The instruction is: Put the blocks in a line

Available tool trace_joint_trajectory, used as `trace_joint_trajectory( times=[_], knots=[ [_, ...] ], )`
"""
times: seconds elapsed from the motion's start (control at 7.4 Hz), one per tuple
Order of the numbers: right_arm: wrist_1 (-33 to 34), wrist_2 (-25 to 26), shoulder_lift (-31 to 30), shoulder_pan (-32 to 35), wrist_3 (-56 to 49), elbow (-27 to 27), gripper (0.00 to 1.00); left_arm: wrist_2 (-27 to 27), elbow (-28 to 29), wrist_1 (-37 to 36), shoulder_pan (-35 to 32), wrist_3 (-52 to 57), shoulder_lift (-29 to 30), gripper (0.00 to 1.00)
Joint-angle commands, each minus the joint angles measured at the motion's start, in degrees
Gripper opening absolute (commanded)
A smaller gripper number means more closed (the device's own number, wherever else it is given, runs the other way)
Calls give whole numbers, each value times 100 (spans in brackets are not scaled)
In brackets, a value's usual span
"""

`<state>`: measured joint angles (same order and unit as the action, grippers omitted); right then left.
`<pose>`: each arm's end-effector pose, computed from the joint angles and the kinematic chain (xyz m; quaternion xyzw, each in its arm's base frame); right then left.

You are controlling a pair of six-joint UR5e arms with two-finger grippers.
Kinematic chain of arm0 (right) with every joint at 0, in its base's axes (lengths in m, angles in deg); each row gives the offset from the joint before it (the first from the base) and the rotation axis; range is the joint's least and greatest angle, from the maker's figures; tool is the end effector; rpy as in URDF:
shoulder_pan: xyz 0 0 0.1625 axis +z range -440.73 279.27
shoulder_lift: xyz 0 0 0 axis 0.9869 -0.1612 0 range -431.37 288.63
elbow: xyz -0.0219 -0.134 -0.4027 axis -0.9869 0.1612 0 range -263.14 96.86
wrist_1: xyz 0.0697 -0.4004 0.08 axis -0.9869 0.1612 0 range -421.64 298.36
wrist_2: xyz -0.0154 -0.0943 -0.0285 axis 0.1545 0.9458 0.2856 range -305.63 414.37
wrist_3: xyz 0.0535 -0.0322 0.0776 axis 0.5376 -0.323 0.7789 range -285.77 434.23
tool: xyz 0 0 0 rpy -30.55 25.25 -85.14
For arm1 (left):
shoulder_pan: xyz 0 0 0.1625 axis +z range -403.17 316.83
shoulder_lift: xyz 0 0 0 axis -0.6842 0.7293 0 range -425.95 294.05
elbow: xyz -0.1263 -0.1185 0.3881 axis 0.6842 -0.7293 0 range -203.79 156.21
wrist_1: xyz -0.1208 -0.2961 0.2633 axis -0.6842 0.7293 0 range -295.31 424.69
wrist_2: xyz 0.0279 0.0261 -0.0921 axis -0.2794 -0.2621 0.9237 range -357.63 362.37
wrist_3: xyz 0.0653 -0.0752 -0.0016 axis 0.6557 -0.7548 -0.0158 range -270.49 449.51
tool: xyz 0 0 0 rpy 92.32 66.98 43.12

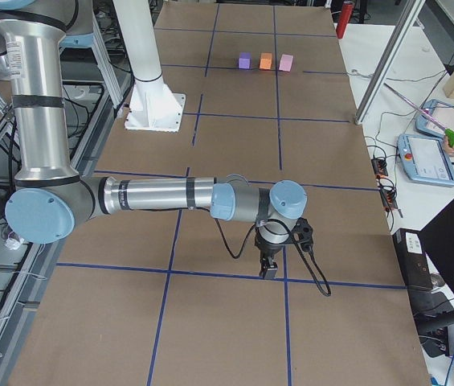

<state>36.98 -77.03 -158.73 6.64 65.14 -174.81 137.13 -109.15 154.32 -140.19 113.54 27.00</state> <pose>0.0441 -0.5070 0.6395 -0.0152 -0.3546 -0.0823 0.9313 -0.1252 -0.4995 0.6727 0.0859 0.3713 0.1300 0.9154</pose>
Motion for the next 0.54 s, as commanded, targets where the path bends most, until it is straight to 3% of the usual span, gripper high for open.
trace_joint_trajectory(
  times=[0.0,0.41],
  knots=[
    [0,0,0,9,-5,0,100,7,143,520,-159,102,-636,100],
    [0,0,0,0,4,0,100,7,-416,407,-150,-968,-664,100]
  ],
)
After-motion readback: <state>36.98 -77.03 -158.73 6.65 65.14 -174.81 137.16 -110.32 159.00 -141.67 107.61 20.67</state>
